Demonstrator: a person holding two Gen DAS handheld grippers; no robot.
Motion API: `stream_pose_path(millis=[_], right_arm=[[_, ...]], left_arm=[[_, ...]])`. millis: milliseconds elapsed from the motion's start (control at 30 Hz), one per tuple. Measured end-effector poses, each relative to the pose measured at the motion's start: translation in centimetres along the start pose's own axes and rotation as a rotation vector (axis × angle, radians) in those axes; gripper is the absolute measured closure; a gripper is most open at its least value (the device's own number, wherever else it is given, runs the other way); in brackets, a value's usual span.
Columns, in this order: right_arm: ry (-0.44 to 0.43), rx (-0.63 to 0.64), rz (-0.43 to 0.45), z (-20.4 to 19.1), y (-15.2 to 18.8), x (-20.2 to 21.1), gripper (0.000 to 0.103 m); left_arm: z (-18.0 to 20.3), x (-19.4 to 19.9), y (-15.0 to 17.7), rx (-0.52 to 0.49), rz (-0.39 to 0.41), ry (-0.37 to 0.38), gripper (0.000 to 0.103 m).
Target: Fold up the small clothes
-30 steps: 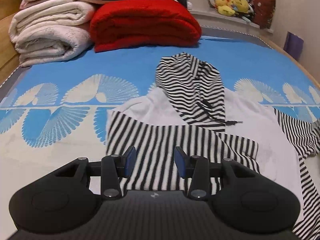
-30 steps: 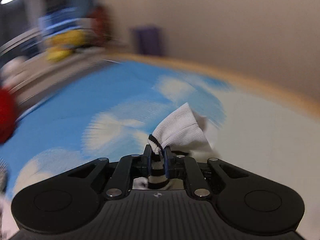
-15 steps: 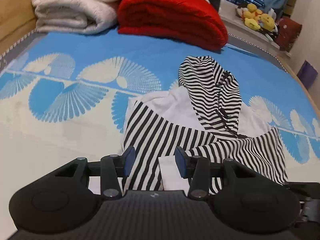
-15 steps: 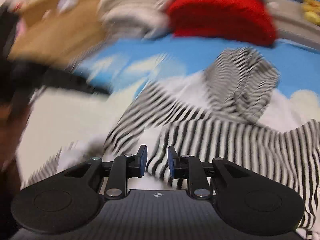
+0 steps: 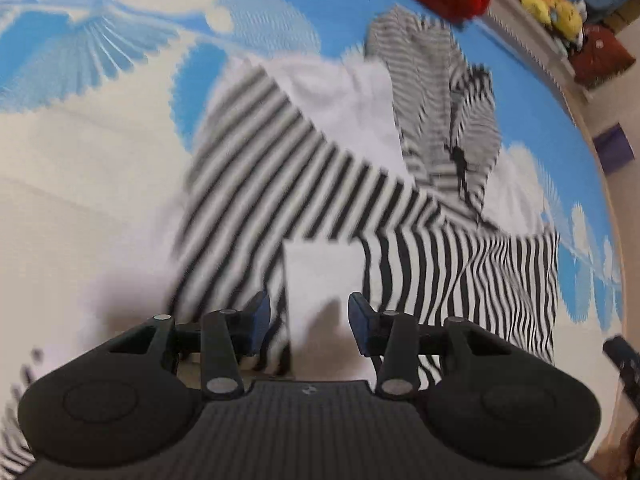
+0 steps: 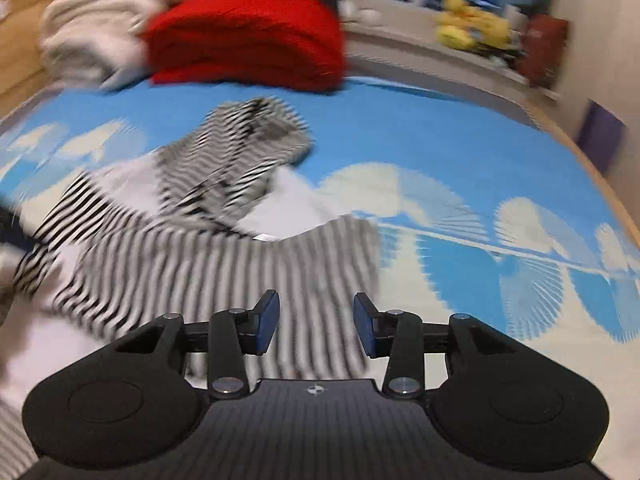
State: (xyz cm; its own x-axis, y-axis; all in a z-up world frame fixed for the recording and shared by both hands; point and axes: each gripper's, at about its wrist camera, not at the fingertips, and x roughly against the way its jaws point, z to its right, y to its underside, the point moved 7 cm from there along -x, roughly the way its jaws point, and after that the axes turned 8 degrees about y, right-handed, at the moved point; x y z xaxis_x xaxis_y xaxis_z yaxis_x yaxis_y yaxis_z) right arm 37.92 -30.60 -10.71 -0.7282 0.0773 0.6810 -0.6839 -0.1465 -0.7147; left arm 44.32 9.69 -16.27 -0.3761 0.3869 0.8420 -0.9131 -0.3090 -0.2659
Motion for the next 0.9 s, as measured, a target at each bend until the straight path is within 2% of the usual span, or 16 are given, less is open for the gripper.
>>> stream_pose_path(millis=[67, 133, 167, 200, 233, 333, 500, 567, 633, 667, 700, 733, 767, 833, 900], right_arm=[[0.007, -0.049, -0.041, 1.5, 0.4, -1.1, 0.06], [0.01, -0.083, -0.114, 2.4, 1.5, -2.5, 0.06], [0.0, -0.094, -0.149, 2.4, 1.9, -3.4, 0.06], [-0.017, -0.097, -0.177, 2.4, 2.4, -4.0, 0.059], [-0.032, -0.088, -0.196, 2.2, 2.9, -4.4, 0.058], [-0.045, 0.0, -0.238, 1.1, 4.0, -5.7, 0.048], [-0.033, 0.178, -0.292, -1.3, 6.5, -7.2, 0.047], [0.003, 0.26, -0.269, -2.0, 7.0, -7.2, 0.048], [0.044, 0.304, -0.259, -2.1, 7.2, -7.4, 0.052], [0.06, 0.308, -0.265, -2.1, 7.4, -7.6, 0.056], [0.067, 0.307, -0.272, -1.9, 7.5, -7.7, 0.065], [0.068, 0.304, -0.284, -1.7, 7.6, -7.7, 0.079], [0.068, 0.297, -0.313, -1.5, 8.0, -8.0, 0.085], [0.08, 0.275, -0.348, -0.8, 8.4, -8.2, 0.09], [0.096, 0.246, -0.368, 0.0, 8.3, -8.2, 0.091]], left_arm=[[0.4, -1.6, 0.8, -0.037, -0.05, -0.013, 0.056], [1.0, -2.3, 1.3, -0.084, -0.062, -0.037, 0.056], [1.3, -2.2, 1.3, -0.11, -0.053, -0.051, 0.062], [1.6, -2.1, 1.2, -0.13, -0.039, -0.054, 0.094], [1.8, -1.7, 0.9, -0.145, -0.023, -0.052, 0.099], [2.8, 0.8, -0.8, -0.159, 0.106, -0.02, 0.1], [6.2, 7.5, -3.5, -0.228, 0.397, 0.141, 0.1], [6.6, 8.6, -3.8, -0.238, 0.441, 0.147, 0.1], [5.8, 7.8, -3.7, -0.218, 0.404, 0.116, 0.099], [5.1, 6.7, -3.4, -0.209, 0.344, 0.074, 0.097], [4.2, 5.2, -3.1, -0.203, 0.259, 0.011, 0.092], [2.9, 3.4, -2.3, -0.194, 0.151, -0.066, 0.09], [1.8, 2.4, -1.7, -0.181, 0.102, -0.125, 0.09], [0.9, 2.2, -1.7, -0.177, 0.118, -0.161, 0.09], [1.4, 3.1, -2.0, -0.175, 0.156, -0.122, 0.09]])
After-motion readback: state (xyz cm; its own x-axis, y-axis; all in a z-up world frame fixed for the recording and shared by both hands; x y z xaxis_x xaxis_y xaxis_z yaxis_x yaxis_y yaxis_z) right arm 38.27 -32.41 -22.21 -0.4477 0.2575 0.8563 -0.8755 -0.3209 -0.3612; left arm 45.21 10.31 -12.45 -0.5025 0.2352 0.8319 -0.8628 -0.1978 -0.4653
